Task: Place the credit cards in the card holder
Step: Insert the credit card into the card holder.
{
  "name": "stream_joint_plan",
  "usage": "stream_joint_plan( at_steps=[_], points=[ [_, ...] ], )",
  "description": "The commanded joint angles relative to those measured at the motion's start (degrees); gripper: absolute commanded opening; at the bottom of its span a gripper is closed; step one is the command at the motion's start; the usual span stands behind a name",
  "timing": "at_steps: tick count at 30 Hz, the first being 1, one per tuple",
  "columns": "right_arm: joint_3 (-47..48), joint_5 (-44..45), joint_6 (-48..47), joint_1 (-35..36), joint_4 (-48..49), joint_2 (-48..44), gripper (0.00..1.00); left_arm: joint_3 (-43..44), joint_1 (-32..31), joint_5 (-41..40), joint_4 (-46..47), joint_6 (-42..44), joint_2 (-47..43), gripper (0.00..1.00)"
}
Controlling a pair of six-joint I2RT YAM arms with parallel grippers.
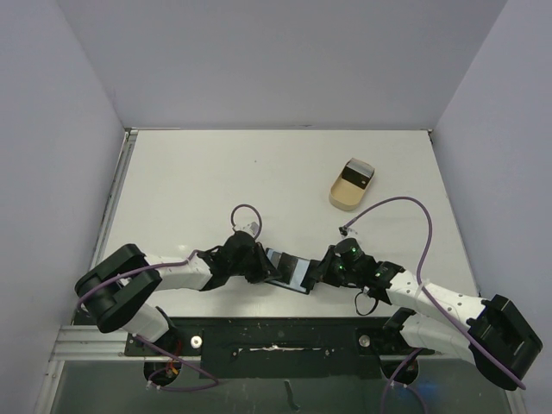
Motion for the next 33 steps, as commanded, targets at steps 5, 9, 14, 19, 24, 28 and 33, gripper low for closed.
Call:
stream_joint_plan(
  at_steps=[5,9,14,19,24,28,33],
  points=[
    [-0.5,1.5,-0.5,0.5,-0.9,0.0,0.0,-0.5,-1.3,-0.8,-1.3,2.0,0.2,0.0],
    [0.0,1.6,-0.7,0.6,-1.9,-0.1,0.0,-0.4,-1.6,-0.3,-1.8,2.0,-0.1,0.0],
    [1.7,2.2,-1.4,0.6,-3.4,-0.7,0.0,2.6,-1.5,-2.7,-9.3,4.3,-2.3,0.12],
    [2.6,2.8,-1.7,0.6,-4.9,-1.6,0.0,3.6,-1.5,-4.5,-11.8,5.1,-3.6,0.24],
    [2.1,2.9,-1.5,0.6,-5.1,-1.8,0.0,3.9,-1.5,-4.8,-12.0,5.0,-2.3,0.27],
    [1.6,2.8,-1.2,0.6,-4.8,-2.2,0.0,5.1,-1.6,-4.6,-12.0,5.5,-0.4,0.23],
    [1.4,2.9,-1.1,0.5,-4.8,-2.5,0.0,6.8,-1.8,-3.5,-13.7,5.7,1.4,0.09]
  ],
)
